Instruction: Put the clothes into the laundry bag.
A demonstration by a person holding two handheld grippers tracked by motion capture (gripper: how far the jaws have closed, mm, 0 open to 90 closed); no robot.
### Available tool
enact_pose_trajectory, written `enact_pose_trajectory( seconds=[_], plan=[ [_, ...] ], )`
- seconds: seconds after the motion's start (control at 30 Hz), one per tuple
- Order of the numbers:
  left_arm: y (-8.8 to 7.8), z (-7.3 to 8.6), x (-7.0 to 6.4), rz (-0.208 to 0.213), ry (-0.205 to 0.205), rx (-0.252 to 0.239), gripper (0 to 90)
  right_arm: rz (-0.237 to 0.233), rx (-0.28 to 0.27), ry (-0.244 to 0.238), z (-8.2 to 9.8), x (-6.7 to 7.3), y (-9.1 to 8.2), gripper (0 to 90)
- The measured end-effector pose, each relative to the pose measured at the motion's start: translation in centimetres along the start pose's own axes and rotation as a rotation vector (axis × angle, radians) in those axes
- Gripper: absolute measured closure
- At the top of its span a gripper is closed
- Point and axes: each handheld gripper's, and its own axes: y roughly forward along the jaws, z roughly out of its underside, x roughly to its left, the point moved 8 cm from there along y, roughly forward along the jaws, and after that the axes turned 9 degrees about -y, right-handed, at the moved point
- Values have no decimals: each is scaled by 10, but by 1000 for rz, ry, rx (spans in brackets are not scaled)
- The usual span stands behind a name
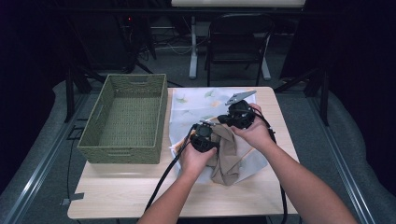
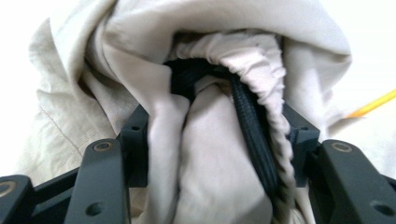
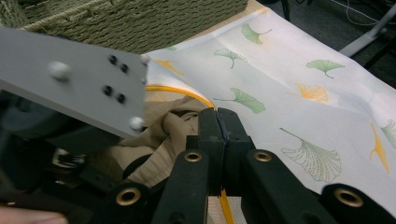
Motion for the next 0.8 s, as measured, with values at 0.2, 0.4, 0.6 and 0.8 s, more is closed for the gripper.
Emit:
enact_pose_trajectory(
  seconds=[0.2, 0.4, 0.6, 0.8],
  plan=[
    [-19, 4, -2, 49, -4, -46, 381, 2, 0, -1, 1, 0, 1, 897],
    [-33, 13, 1, 44, 12, -68, 372, 2, -2, -3, 1, 1, 1, 896],
    [-34, 27, 2, 30, 41, -54, 394, 4, -7, -2, 1, 0, 1, 896],
    [-30, 35, 1, 34, 68, -56, 500, 8, -4, -6, 1, 1, 0, 896]
  ],
)
